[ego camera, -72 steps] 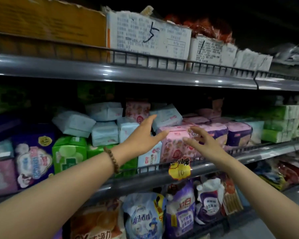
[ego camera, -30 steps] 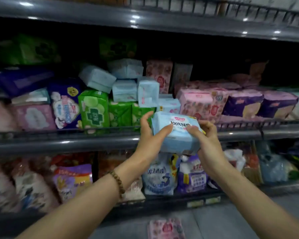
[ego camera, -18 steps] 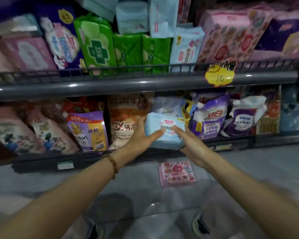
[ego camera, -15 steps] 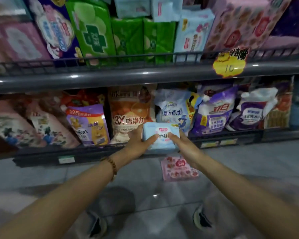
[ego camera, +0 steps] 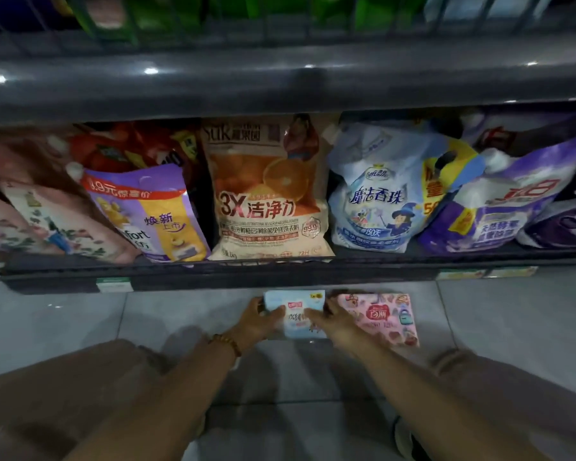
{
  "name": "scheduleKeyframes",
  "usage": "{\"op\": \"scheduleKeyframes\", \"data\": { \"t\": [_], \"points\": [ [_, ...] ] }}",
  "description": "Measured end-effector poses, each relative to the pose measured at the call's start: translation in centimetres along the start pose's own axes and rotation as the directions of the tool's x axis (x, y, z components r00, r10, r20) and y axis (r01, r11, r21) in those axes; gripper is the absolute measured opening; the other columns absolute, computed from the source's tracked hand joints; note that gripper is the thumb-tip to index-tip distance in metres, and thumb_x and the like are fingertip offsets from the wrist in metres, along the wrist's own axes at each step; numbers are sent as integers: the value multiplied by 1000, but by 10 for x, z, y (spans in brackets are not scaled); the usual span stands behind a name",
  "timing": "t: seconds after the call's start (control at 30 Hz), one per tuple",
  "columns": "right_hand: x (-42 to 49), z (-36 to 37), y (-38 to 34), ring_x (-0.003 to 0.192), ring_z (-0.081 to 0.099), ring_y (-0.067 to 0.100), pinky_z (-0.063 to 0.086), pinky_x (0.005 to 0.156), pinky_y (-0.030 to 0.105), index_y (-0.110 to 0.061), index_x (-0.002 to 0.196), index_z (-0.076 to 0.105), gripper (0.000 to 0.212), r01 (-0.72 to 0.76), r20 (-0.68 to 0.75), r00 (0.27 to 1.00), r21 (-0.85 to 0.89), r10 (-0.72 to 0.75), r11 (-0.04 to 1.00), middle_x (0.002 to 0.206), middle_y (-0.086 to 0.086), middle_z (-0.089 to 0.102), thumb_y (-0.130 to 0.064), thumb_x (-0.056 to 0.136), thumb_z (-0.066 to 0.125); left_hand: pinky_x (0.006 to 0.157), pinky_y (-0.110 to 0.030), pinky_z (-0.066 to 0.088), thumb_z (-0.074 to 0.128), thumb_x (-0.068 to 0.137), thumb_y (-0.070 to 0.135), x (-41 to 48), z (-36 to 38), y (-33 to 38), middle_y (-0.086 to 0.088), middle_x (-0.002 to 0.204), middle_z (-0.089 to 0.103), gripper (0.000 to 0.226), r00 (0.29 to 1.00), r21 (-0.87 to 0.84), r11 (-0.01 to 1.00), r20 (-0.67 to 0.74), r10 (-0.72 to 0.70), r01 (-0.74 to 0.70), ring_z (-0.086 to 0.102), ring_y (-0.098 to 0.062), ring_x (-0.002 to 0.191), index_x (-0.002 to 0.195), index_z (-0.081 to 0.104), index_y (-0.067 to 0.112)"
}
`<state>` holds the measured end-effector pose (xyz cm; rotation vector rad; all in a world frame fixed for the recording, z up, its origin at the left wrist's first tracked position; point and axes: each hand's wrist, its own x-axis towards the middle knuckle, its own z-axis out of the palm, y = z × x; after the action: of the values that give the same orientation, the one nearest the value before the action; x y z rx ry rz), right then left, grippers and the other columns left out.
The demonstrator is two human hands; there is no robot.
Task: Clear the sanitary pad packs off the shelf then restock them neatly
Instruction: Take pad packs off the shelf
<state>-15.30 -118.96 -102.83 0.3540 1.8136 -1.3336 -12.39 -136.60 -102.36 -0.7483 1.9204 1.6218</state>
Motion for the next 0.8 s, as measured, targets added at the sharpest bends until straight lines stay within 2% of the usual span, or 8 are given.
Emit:
{"op": "scheduleKeyframes", "data": {
  "t": [0.1,0.17,0.27,0.4,0.53,0.63,0.73,0.8],
  "points": [
    [28,3,19,101,60,15,46,56,7,-9,130,48,41,-28,-41,999,-93,24,995,126,7,61,-24,93,60,54,-13,52,60,90,10,23,3,-20,-14,117,61,37,998,29,999,-47,-43,45,59,-18,91,124,52,-2],
    [39,6,31,102,61,16,51,67,11,-10,129,48,41,-34,-47,998,-116,29,993,127,8,61,-25,93,60,56,-14,53,60,90,9,34,7,-30,-11,117,59,38,996,19,998,-54,-64,65,58,-19,93,126,50,-1],
    [52,8,44,107,61,21,53,91,32,-14,128,49,41,-51,-73,997,-154,40,987,127,8,60,-28,92,61,66,-20,54,62,90,12,43,13,-44,-10,125,57,43,993,-6,994,-55,-105,105,58,-20,100,129,47,4],
    [48,10,43,104,56,21,48,90,31,-14,139,41,46,-73,-118,992,-203,50,977,133,11,55,-24,96,55,61,-17,52,63,90,13,45,16,-50,-9,127,54,47,989,15,992,-82,-124,125,55,-18,101,132,45,7],
    [40,6,37,124,47,26,36,96,28,-19,151,24,56,-73,-80,995,-224,56,972,148,10,40,-28,100,48,76,-22,48,60,91,10,42,10,-40,-11,141,46,55,988,51,992,-109,-109,115,51,-20,111,140,37,7],
    [30,1,24,127,49,25,38,106,30,-16,150,26,60,-23,-64,998,-271,6,962,147,11,43,-24,97,54,94,-27,42,59,92,16,32,1,-25,-11,143,42,54,991,187,980,-119,-52,74,44,-25,128,140,37,7],
    [6,-12,-1,110,58,25,46,88,28,-14,140,39,44,35,-46,997,-401,-58,916,131,14,57,-23,98,51,104,-31,37,56,94,21,17,-10,-2,-11,144,43,50,996,318,948,-89,26,4,43,-24,130,139,39,7],
    [-17,-27,-19,119,54,27,43,88,25,-14,142,38,45,83,-62,990,-481,-129,873,136,13,52,-21,99,49,105,-30,36,52,96,23,2,-17,19,-12,144,42,49,996,418,907,-41,78,-54,43,-26,130,140,38,6]
  ]
}}
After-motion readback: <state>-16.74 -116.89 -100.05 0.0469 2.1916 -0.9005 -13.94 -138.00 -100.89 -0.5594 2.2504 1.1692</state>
